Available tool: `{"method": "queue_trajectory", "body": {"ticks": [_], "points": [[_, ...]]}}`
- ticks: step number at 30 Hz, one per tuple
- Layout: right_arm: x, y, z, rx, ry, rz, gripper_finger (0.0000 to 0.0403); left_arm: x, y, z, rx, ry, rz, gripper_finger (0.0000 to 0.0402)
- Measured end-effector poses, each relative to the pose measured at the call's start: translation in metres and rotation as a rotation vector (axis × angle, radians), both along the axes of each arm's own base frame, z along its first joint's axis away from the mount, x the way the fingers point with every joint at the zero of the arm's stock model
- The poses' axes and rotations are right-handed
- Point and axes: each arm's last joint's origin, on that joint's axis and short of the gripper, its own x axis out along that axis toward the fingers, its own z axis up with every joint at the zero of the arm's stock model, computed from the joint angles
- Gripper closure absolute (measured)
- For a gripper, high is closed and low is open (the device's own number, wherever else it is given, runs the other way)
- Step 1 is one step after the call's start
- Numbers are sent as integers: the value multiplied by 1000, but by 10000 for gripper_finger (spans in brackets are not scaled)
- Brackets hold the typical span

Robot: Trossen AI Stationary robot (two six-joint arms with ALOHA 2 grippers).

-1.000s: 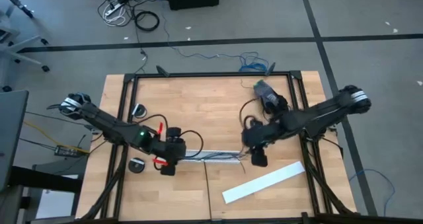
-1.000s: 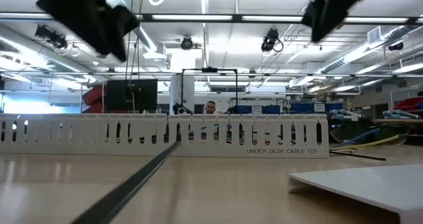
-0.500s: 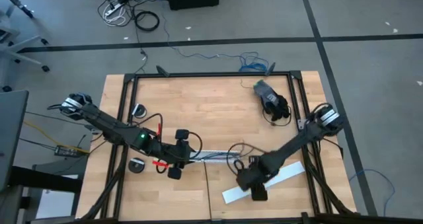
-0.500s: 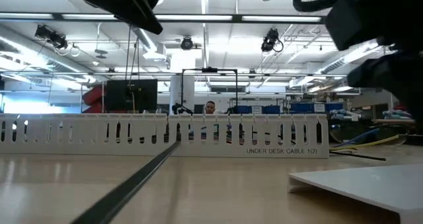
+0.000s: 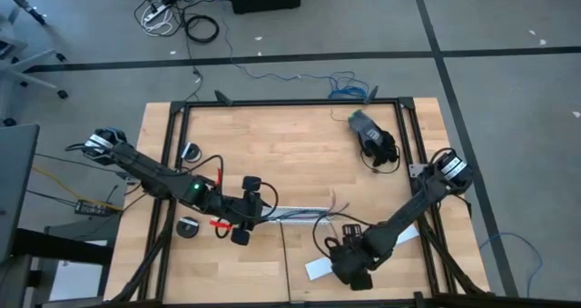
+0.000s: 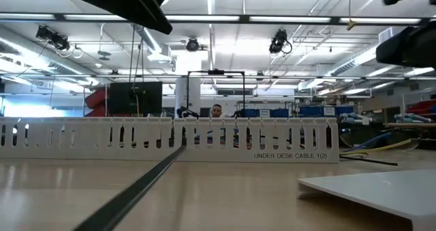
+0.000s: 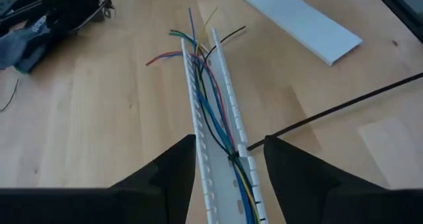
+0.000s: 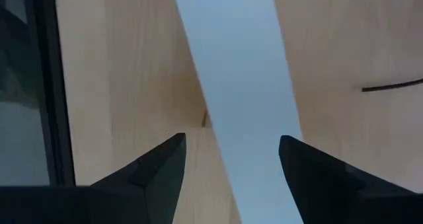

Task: Ziptie cables
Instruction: Close the lid on the cable duct

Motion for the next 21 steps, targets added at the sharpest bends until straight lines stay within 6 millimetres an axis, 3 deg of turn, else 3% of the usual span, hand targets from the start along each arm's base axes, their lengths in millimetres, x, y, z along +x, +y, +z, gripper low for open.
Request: {"method": "queue_trajectory", "body": {"ticks": [9,21], "points": [[6,-1,1,-13,-68,35,163,0,0,0,5,2,-3,227],[16,-3,-12,-26,-69,68,138,0,2,0,0,2,6,227]]}}
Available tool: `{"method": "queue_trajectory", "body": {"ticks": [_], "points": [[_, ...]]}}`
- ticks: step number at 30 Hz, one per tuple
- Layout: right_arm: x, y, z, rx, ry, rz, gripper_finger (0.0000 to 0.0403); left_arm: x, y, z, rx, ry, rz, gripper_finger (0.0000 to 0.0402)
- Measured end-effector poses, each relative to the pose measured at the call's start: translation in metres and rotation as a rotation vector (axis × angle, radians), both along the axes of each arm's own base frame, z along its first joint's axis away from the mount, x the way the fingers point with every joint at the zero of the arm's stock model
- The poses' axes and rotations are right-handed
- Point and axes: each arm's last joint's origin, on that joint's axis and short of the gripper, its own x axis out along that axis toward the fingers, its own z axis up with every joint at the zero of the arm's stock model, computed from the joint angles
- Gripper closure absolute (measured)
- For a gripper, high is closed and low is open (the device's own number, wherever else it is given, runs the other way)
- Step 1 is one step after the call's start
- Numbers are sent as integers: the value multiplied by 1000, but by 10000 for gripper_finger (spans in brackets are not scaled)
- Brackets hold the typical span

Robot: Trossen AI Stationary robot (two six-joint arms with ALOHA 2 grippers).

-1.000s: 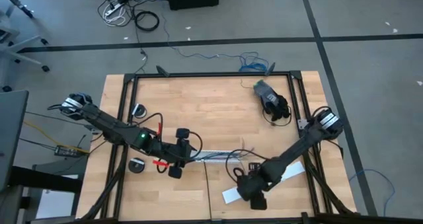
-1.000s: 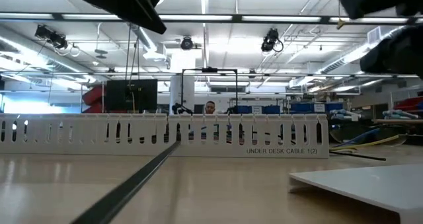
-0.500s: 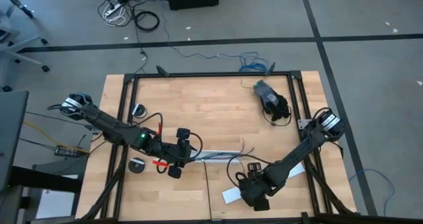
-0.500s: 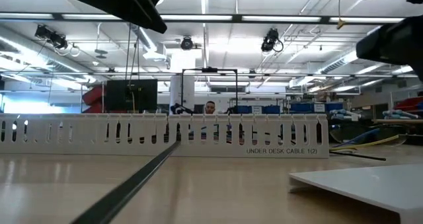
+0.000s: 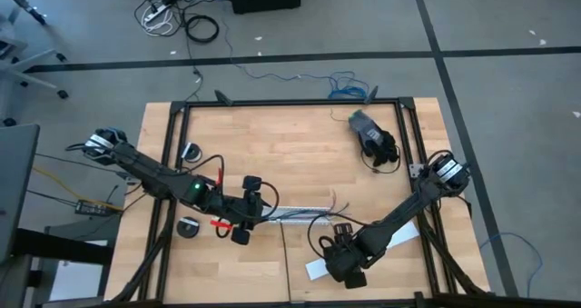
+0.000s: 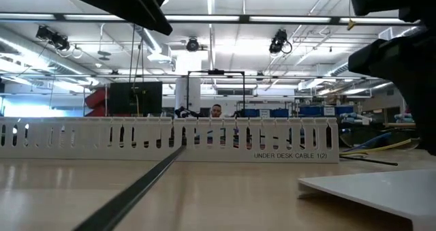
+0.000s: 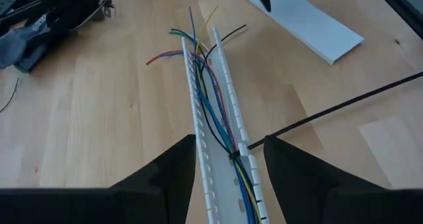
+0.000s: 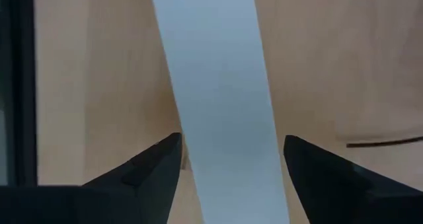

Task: Ziptie cables
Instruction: Close the lid on the cable duct

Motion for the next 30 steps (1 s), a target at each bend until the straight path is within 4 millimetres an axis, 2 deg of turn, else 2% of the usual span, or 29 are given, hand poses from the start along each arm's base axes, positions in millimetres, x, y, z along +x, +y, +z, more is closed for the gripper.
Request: {"method": "queue_trajectory", "body": {"ticks": [6,21,30], "points": [[1,0,0,8,-8,-15,132,1,0,1,-7,-8,5,227],[-2,3,-7,-24,-36,94,132,1,2,0,-24,-8,38,227],[-9,2,-20,-37,-38,117,132,1,2,0,-21,-3,37,227]]}}
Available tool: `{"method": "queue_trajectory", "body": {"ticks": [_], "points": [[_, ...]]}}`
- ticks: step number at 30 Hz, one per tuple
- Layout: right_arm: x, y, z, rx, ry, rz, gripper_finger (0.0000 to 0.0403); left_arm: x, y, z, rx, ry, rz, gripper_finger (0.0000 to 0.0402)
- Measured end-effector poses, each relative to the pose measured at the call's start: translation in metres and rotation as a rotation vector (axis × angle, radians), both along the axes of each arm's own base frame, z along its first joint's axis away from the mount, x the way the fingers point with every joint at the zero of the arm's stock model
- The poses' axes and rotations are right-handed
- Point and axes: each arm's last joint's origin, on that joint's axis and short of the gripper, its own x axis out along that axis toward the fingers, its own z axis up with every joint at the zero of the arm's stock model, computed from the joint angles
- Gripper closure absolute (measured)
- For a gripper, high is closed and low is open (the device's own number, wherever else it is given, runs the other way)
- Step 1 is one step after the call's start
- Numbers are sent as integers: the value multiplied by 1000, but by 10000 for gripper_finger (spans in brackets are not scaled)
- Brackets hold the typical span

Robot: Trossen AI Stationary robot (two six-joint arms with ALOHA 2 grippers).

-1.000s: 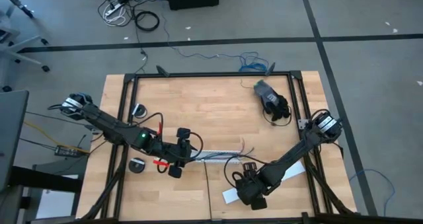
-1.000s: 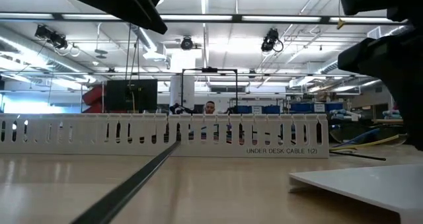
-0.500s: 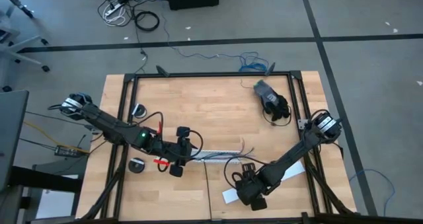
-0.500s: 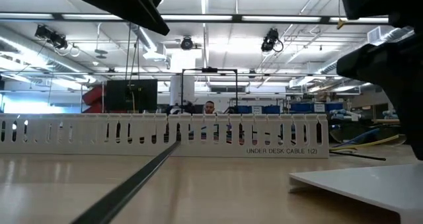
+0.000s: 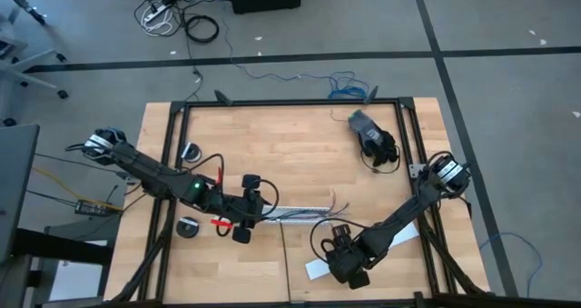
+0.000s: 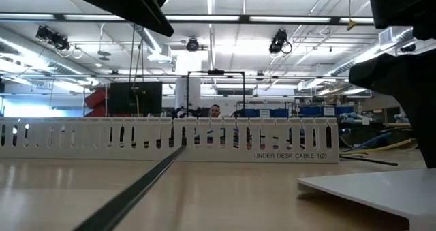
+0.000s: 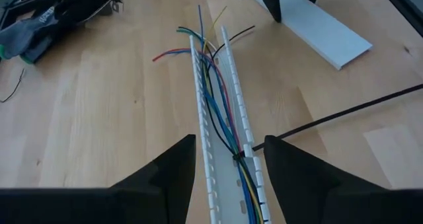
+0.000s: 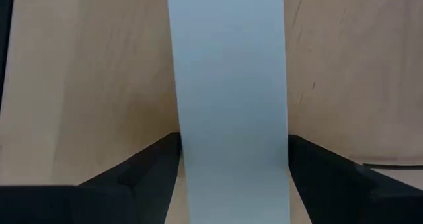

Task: Ziptie cables
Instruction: Close the lid on the cable duct

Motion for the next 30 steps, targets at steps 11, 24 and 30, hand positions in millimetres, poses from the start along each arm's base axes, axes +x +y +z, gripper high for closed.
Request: {"method": "queue_trajectory", "body": {"ticks": [11,24,30], "points": [[0,0,0,7,-1,-29,166,0,0,0,2,-1,-3,227],[10,-3,8,18,-19,-83,165,-9,6,-9,49,116,92,227],[16,-8,19,-4,5,-112,181,-10,6,-10,49,127,94,227]]}}
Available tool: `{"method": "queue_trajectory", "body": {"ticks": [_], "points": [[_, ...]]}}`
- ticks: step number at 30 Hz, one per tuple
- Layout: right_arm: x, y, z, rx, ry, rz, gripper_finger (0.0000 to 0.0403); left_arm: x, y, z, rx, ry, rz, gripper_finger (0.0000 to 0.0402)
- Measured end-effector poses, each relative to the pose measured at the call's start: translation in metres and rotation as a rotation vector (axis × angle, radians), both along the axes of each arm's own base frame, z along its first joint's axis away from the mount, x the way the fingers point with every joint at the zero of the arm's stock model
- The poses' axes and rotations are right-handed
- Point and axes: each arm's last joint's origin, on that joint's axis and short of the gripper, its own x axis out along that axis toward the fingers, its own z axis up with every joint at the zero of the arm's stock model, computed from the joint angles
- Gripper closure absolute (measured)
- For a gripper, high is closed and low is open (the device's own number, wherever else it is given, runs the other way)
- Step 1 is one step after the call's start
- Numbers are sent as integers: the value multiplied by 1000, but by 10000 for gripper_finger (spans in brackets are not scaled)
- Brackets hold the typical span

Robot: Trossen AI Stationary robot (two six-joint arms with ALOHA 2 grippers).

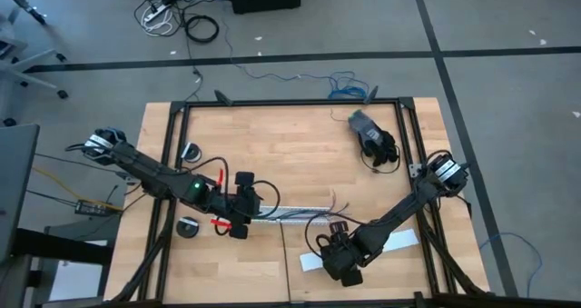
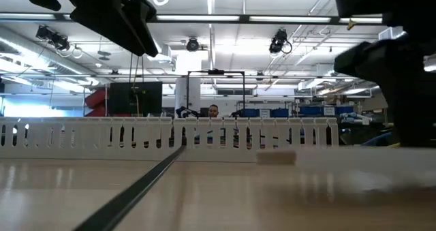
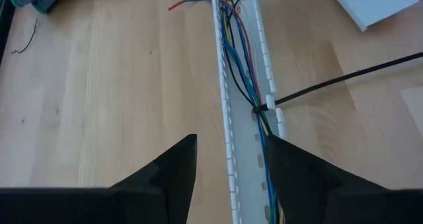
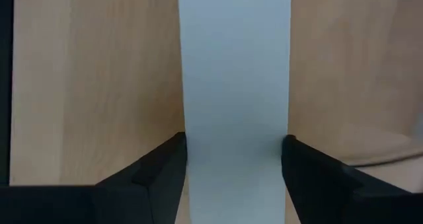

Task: Ziptie cables
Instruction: Close the lid on the cable duct

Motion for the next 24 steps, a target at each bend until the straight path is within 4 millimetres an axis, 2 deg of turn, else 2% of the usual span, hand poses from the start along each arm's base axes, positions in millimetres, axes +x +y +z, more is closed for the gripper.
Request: {"method": "queue_trajectory", "body": {"ticks": [7,13,19,24], "points": [[4,-8,17,-89,34,-31,220,-1,1,-1,10,16,11,227],[8,-12,18,-91,27,-31,242,-2,1,-2,10,24,17,227],[18,-16,19,-110,-62,-28,234,-2,1,-2,10,24,18,227],[29,-15,22,-72,-145,3,200,-2,1,-2,9,23,18,227]]}}
